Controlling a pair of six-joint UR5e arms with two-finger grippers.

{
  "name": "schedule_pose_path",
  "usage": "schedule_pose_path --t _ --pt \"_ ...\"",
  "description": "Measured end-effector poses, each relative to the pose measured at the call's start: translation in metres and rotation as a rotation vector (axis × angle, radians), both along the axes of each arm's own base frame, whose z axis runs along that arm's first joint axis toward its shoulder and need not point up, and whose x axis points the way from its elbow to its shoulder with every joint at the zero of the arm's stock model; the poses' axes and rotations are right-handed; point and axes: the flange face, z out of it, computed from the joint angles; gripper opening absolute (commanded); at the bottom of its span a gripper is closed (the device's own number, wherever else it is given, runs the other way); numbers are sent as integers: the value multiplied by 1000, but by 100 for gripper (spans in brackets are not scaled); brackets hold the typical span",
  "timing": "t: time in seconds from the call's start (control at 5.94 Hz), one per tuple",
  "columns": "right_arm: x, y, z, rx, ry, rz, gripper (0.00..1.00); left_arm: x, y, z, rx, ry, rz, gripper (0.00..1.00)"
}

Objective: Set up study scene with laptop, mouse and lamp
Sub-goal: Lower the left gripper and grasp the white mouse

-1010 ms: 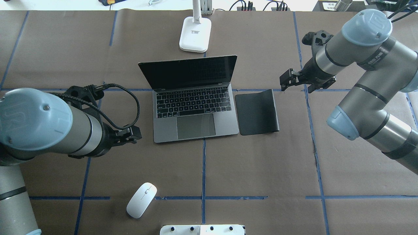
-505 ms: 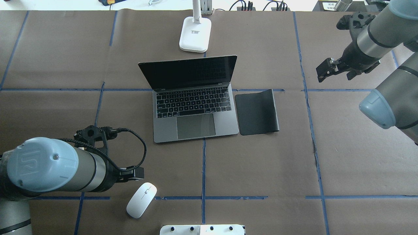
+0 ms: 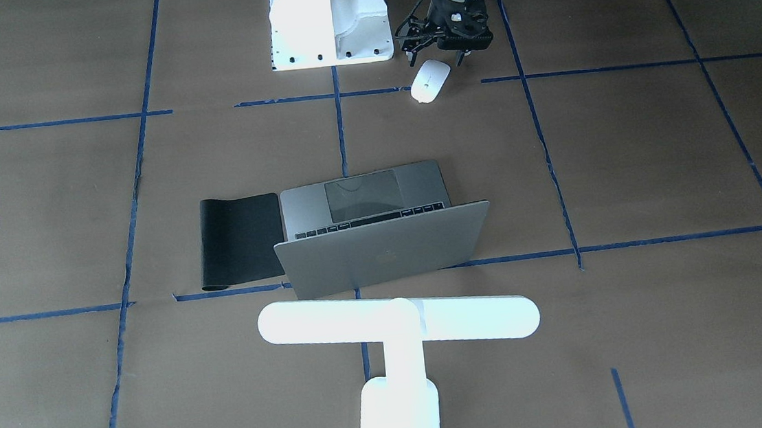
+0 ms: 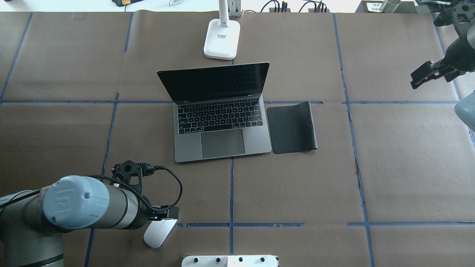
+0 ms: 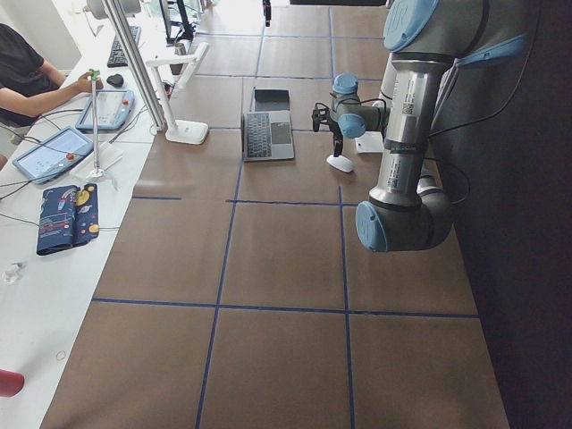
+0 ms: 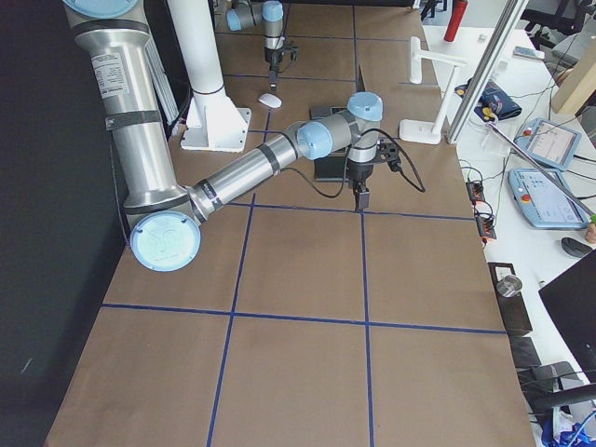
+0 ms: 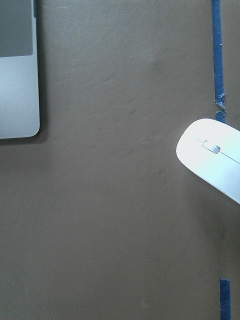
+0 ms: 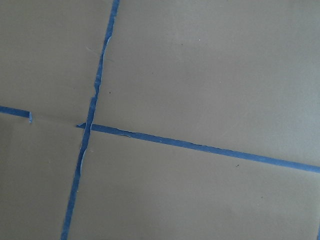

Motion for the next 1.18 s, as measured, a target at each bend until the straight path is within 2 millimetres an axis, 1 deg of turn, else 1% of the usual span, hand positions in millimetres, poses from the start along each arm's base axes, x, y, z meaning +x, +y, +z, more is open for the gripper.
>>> schedule_pose_path --t 0.34,0.67,1.18 --pt "11 1 7 -8 -4 3 100 11 5 11 25 -12 69 100" --pt "14 3 12 -15 -4 5 100 24 6 25 26 -37 99 100" --pt "14 2 15 -19 -2 4 100 39 9 37 20 -62 113 100"
